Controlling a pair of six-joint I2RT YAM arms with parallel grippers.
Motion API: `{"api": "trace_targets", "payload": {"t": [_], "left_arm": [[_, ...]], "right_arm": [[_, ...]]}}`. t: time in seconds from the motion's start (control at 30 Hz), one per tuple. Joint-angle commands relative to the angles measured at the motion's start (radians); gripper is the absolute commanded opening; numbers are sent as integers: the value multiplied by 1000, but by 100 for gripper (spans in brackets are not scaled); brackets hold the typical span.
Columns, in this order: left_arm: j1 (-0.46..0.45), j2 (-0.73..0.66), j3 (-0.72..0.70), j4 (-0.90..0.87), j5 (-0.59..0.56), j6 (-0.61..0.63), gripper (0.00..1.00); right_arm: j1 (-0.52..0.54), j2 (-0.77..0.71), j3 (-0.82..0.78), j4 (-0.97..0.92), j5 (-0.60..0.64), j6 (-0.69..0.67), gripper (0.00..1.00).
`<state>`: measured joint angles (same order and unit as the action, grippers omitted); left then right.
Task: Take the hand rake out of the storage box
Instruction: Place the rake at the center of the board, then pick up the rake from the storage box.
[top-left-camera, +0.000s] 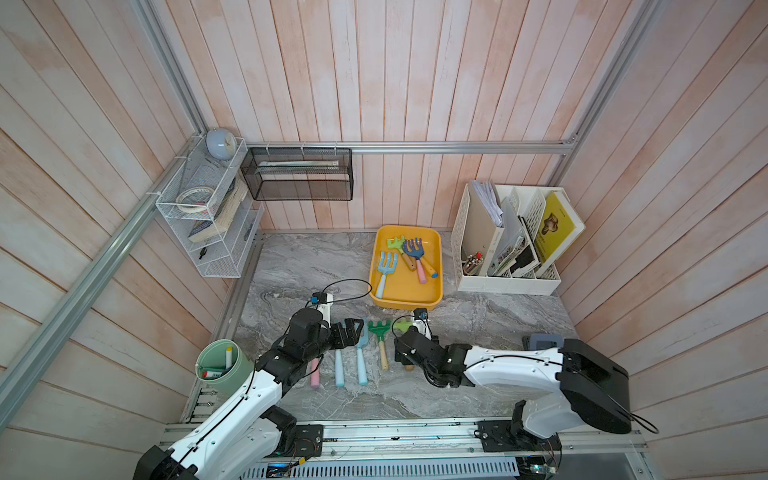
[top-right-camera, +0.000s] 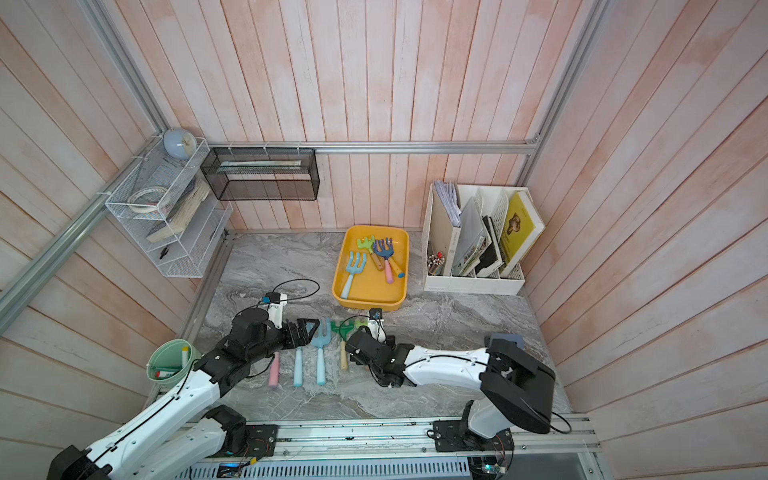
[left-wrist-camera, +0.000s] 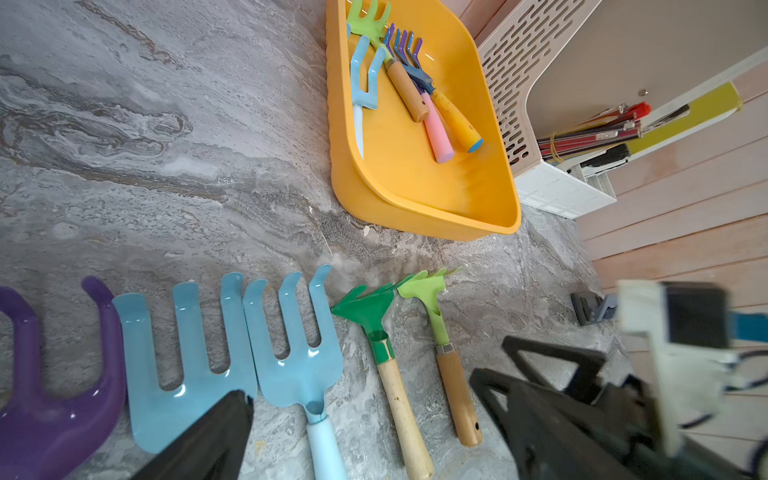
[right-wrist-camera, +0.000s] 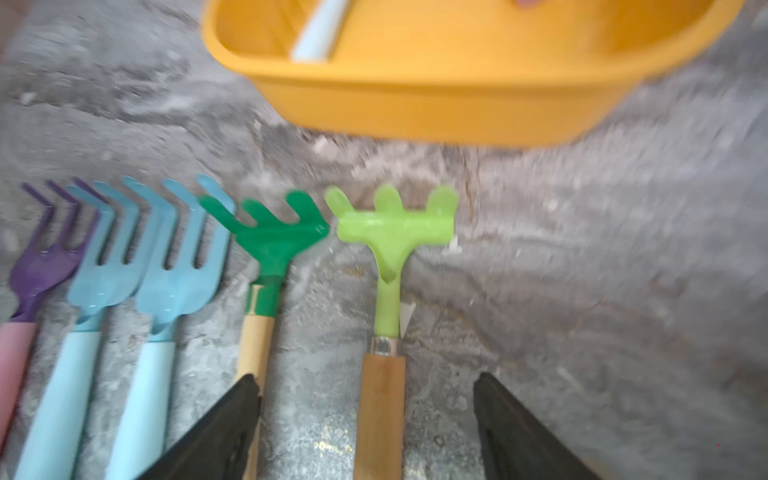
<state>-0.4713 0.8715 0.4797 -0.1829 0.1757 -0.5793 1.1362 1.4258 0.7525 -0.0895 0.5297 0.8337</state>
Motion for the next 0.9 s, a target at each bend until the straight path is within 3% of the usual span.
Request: {"api": "trace_targets", "payload": {"t": [0.0,0.13,0.2,0.3,0.53,0.63,0.77,0.87], "left_arm": [[5,-19,-20,9,-10,20,100],[5,-39,-27,-1,-35,24,100],[6,-45,-35,2,-41,22,100],[7,-38,-35,3,-36,22,100],[7,-24,-39,9,-45,23,100],[7,-13,-39,15,-45,24,100],[7,3,-39,15,-60,21,100],[7,14,-35,15,-65,25,100]], "right_arm": [[-54,-99,50,-17,70,-224,96],[-277,-110,81,37,-195,-302,96],[-331,-74,116,59,-226,-330,92],[-371,45,235,2,-157,-383,88],[-451,321,461,-34,-175,-444,72],[-491,468,617,-99,-251,-463,60],[-492,610,723,-70,-391,-416,60],[-489,683,764,-41,-425,-335,60]]}}
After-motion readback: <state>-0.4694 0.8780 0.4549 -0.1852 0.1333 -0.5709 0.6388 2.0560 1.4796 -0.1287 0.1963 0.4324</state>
